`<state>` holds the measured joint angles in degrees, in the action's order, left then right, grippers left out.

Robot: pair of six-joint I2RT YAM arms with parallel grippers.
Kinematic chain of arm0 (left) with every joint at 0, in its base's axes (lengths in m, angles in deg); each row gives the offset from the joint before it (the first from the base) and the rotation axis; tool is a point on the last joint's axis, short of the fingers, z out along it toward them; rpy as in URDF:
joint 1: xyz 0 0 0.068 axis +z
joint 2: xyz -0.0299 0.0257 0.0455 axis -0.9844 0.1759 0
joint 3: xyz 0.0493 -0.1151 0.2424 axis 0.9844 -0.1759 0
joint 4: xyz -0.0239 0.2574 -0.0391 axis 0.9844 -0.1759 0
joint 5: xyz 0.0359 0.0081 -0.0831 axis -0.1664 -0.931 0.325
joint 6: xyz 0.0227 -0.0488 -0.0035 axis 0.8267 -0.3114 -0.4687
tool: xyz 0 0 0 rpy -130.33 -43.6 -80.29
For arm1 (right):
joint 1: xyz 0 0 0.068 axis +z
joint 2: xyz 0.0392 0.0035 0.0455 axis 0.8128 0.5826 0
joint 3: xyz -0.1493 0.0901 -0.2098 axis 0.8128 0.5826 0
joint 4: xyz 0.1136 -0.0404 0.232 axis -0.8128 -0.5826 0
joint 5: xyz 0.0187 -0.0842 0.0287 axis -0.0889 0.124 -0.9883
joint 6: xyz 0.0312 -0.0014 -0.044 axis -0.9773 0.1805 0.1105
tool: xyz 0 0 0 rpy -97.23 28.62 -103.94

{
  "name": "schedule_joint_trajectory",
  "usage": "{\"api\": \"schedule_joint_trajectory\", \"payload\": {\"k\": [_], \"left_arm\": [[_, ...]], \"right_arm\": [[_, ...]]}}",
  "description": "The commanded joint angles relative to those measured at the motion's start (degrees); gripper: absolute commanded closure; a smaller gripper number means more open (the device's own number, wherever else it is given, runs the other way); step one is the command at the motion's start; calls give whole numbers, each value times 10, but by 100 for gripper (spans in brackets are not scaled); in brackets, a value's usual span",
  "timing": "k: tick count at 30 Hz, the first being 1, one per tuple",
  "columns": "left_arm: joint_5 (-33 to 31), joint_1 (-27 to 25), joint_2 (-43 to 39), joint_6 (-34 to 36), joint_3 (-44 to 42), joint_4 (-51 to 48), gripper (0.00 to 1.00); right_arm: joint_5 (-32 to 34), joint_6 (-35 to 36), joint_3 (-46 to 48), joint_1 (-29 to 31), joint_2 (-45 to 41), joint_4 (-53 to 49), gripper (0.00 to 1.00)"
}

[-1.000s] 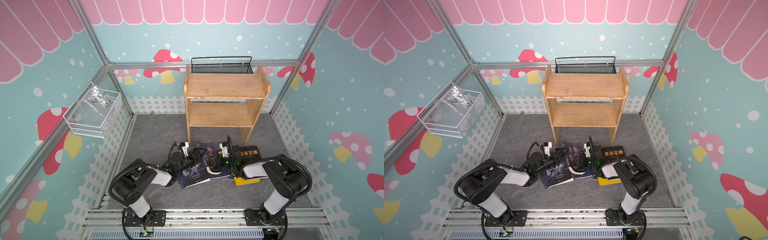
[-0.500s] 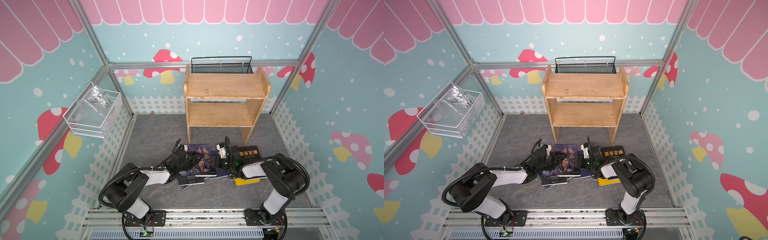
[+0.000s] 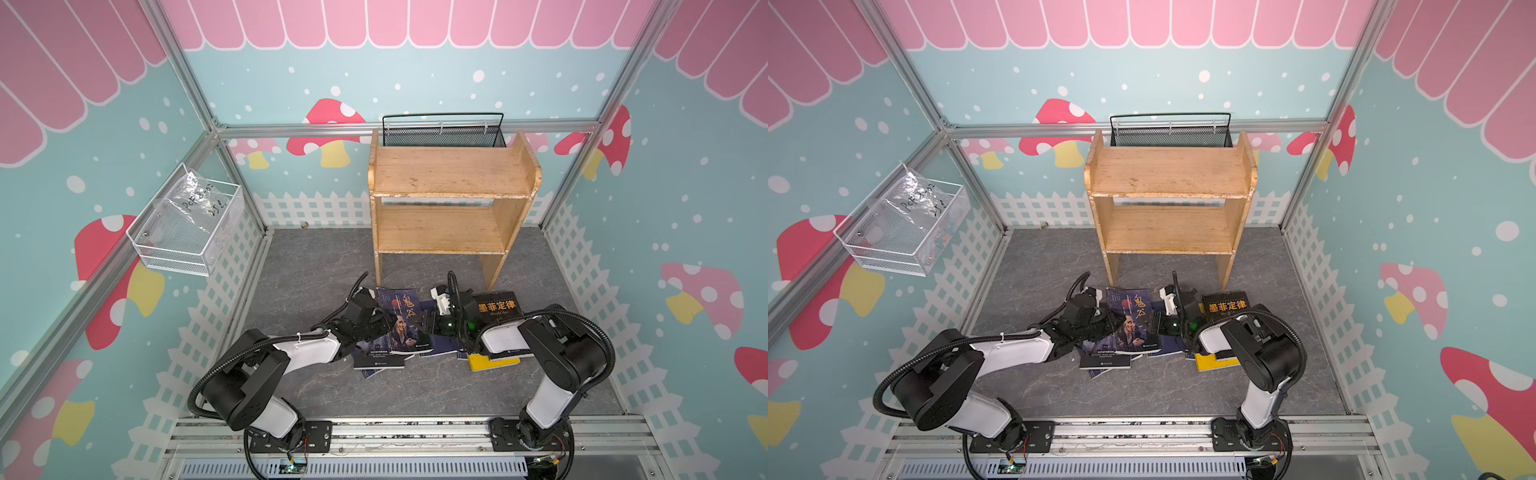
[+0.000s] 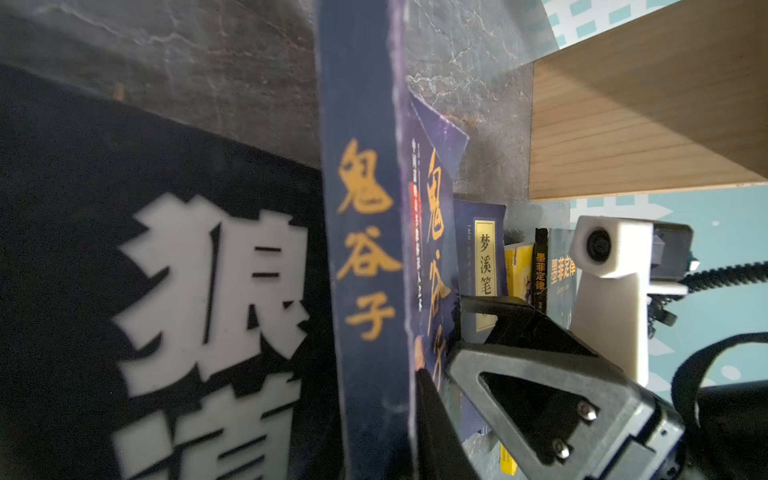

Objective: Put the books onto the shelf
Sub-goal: 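Lift the purple book upright with both grippers toward the shelf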

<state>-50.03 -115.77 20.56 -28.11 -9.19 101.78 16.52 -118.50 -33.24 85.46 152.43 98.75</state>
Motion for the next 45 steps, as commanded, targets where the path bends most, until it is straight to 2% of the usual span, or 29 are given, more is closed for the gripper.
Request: {"api": "schedule_joint_trajectory", "payload": {"k": [1,6,9,13,16,19,22,27,32,34,36,41,45], "left_arm": [[7,0,-10,-11,1,27,85],[13,-4,-66,-9,9,-4,99],[-9,-13,-140,6,14,-63,100],[-58,-25,-269,19,14,-145,100],[-70,-26,-360,26,26,-174,100],[-64,-27,-413,59,75,-206,100],[-58,-27,-433,97,140,-210,100],[-114,-27,-418,165,239,-183,100],[-97,-27,-351,186,308,-54,100],[-94,-27,-313,192,342,-19,100],[-101,-27,-278,189,370,3,100],[-115,-28,-203,159,391,102,100],[-109,-31,-154,140,415,131,100]], "right_arm": [[-8,-17,-19,4,-10,1,41],[15,-41,-13,-13,-84,-19,30],[56,-38,-9,-24,-171,-80,23],[133,-37,-9,-37,-302,-200,10],[138,-46,5,-53,-394,-217,2],[136,-36,-11,-59,-458,-231,1],[131,-26,-50,-60,-488,-252,1],[80,-43,-78,-60,-502,-177,1],[-42,-139,-60,-59,-455,58,2],[-72,-178,-57,-57,-428,164,2],[-74,-182,-64,-51,-411,204,2],[-53,-147,-107,-12,-373,218,1],[-47,-171,-128,7,-324,280,1]]}}
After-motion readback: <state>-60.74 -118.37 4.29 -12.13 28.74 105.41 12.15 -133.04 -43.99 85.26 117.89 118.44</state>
